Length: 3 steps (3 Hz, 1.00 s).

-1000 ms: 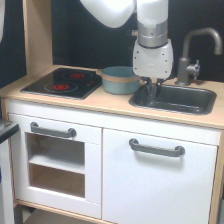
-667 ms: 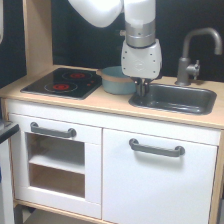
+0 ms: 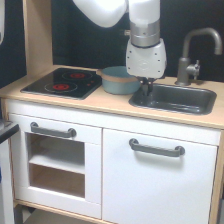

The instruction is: Place the pot in the sink

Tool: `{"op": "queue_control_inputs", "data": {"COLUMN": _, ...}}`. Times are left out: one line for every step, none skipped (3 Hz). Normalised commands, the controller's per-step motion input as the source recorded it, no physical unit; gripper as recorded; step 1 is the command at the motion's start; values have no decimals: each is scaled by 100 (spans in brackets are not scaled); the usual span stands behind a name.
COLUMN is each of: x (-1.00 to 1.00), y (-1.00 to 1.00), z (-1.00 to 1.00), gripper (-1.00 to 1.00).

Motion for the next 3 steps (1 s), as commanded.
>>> {"op": "queue_control_inputs", "data": {"x": -13, "y": -8, "z": 100, "gripper": -18}}
{"op": "queue_control_inputs", "data": {"x": -13, "y": 0, "z": 100, "gripper": 100}}
{"op": "queue_control_inputs", "data": {"x": -100, "y": -100, "z": 86, "gripper": -100}}
